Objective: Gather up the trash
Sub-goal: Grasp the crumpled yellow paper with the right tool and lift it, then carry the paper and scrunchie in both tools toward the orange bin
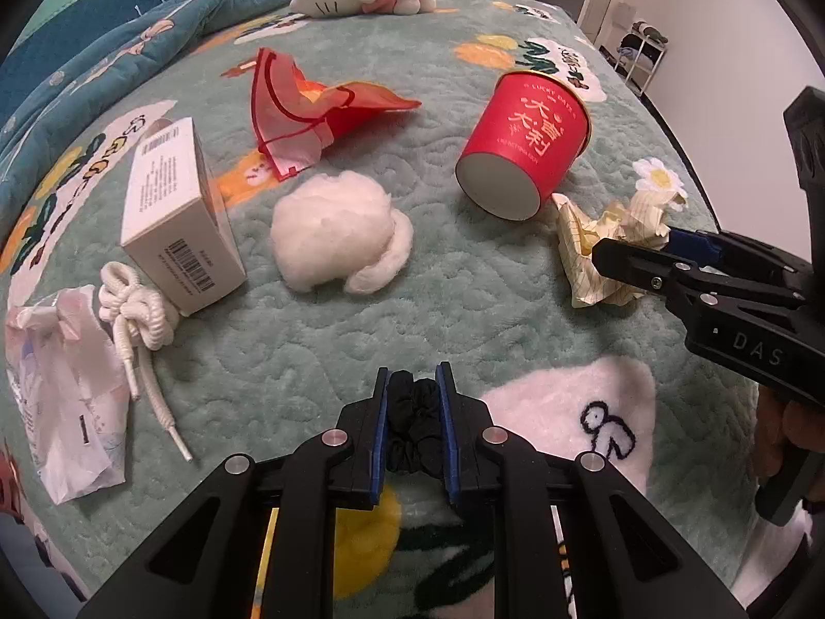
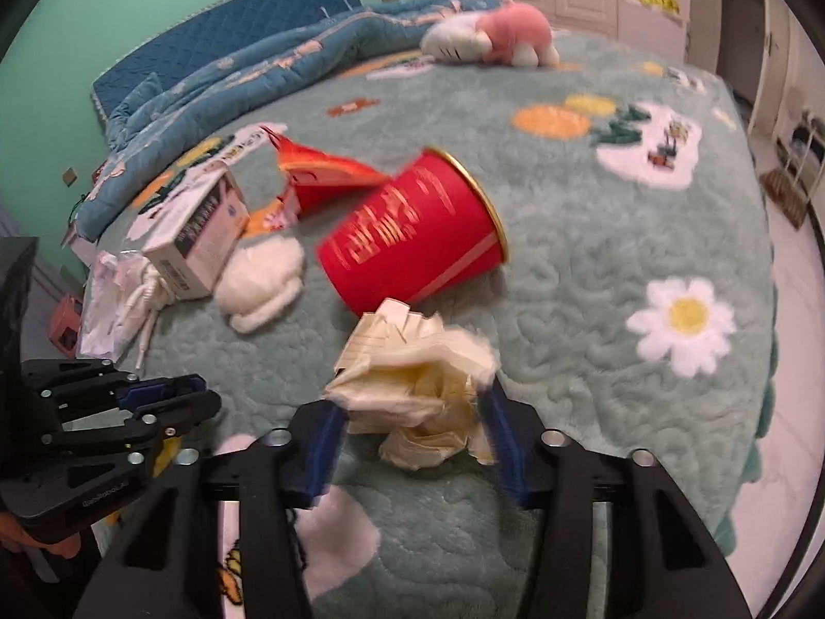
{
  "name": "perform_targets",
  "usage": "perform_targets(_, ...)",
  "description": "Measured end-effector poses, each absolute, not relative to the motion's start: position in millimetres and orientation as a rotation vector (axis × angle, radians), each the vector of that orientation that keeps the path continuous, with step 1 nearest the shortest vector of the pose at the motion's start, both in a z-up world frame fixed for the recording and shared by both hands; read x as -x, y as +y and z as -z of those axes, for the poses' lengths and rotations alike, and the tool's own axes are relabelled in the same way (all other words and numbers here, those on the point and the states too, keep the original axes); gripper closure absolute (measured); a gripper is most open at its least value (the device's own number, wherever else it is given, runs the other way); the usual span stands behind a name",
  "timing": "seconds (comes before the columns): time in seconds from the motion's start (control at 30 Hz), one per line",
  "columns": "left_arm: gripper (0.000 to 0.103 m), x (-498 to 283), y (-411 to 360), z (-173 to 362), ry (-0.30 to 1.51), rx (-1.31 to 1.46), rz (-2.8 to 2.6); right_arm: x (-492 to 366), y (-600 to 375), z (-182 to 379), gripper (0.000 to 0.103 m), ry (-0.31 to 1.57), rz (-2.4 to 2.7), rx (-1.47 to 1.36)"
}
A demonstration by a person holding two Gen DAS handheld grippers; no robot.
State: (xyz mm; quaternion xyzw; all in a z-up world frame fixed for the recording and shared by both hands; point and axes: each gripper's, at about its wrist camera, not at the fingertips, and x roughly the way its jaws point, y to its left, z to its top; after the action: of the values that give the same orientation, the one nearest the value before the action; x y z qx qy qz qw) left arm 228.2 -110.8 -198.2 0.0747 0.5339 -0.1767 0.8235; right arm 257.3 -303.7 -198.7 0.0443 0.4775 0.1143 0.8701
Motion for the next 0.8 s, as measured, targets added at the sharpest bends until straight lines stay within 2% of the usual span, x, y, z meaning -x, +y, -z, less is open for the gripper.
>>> perform_targets(0.17, 0.084, -228.3, -112.1, 199.9, 1.141, -0.16, 0.376, -252.0, -302.1, 194.3, 0.068, 0.971, -0.239, -0.088)
perform_targets(0.8, 0.084, -164.0, -116.5, 131.0, 0.988, -0.204, 0.412, -146.2, -296.2, 105.5, 0.069, 0.8, -0.263, -0.139)
